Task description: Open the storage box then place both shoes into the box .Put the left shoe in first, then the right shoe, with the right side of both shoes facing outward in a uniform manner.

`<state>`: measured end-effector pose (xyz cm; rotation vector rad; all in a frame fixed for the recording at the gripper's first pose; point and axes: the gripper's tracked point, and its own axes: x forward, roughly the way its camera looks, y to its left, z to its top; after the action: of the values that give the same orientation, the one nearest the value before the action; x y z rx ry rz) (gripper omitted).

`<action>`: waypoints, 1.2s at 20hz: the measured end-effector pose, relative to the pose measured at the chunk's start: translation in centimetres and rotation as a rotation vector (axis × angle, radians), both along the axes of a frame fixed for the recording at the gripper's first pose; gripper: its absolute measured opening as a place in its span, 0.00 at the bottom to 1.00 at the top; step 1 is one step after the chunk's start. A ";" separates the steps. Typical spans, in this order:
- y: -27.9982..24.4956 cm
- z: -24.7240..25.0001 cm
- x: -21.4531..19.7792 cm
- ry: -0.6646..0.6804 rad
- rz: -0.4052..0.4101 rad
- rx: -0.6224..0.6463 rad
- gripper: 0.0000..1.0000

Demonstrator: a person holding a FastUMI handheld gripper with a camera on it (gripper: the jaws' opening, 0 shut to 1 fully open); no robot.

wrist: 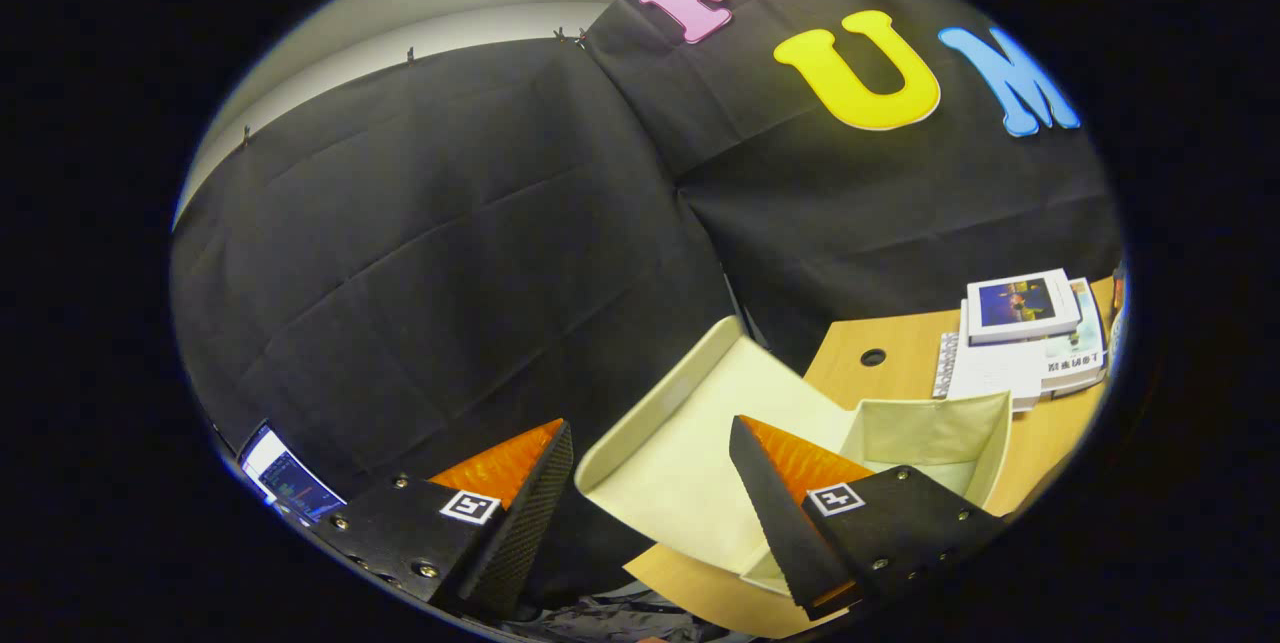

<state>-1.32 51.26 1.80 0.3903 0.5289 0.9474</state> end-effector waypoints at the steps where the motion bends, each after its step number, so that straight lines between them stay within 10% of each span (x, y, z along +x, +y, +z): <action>1: -0.6 0.0 0.3 -0.013 -0.017 -0.010 0.96; 24: -25.0 -9.6 7.4 0.011 -0.375 -0.292 0.96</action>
<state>6.06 26.23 -7.79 0.2194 0.5704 0.4975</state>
